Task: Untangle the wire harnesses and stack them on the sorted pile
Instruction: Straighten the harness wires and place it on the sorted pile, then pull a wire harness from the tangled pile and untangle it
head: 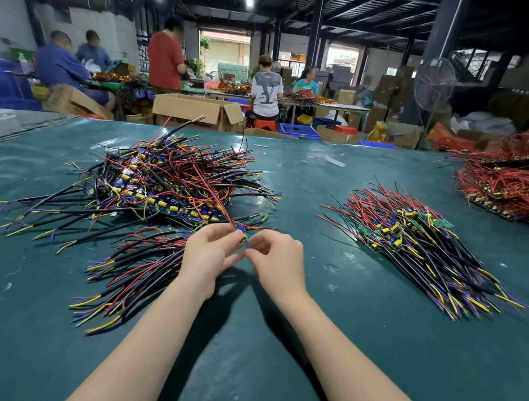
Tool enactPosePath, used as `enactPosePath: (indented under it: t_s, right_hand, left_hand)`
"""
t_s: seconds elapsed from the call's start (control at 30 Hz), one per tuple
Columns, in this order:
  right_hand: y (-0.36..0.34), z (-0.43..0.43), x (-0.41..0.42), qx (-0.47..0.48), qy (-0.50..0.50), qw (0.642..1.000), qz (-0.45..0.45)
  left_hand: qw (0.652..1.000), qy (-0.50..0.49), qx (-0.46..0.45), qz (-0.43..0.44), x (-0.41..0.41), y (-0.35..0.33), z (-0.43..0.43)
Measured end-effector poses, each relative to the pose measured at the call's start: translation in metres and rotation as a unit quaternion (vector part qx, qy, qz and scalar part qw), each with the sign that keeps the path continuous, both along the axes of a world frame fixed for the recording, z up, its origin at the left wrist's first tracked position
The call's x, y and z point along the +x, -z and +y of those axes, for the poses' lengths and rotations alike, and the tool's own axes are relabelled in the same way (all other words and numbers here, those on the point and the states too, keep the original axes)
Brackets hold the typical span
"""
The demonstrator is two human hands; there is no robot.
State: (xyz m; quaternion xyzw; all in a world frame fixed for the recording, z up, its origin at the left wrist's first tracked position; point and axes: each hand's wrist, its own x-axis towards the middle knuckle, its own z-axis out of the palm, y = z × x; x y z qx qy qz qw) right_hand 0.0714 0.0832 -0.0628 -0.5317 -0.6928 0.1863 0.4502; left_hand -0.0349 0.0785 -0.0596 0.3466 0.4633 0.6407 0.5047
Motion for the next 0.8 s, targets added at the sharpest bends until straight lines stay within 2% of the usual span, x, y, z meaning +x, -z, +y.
enactPosePath:
  t_s: [0.1, 0.23, 0.4, 0.5, 0.57, 0.73, 0.8]
  right_hand:
    - [-0.004, 0.011, 0.011, -0.006, 0.044, 0.999, -0.017]
    - [-0.007, 0.024, 0.045, -0.006, 0.152, 0.984, -0.092]
    - [-0.033, 0.048, 0.104, 0.034, 0.283, 0.945, -0.161]
    - [-0.049, 0.059, 0.138, 0.044, 0.33, 0.911, -0.242]
    - [-0.053, 0.063, 0.157, 0.018, 0.348, 0.891, -0.291]
    - [-0.032, 0.062, 0.168, -0.116, 0.354, 0.842, -0.39]
    - [-0.028, 0.064, 0.15, -0.106, 0.365, 0.845, -0.376]
  left_hand:
    - [0.993, -0.017, 0.018, 0.114, -0.003, 0.001, 0.0]
    - [0.986, -0.002, 0.005, 0.165, 0.001, 0.006, -0.001]
    - [0.971, 0.018, 0.012, 0.237, 0.009, 0.005, -0.003]
    - [0.954, 0.037, 0.011, 0.296, 0.01, 0.007, -0.005]
    - [0.949, 0.049, 0.011, 0.312, 0.013, 0.009, -0.005]
    - [0.951, 0.073, -0.003, 0.3, 0.016, 0.011, -0.003]
    - [0.935, 0.066, 0.004, 0.348, 0.015, 0.011, -0.003]
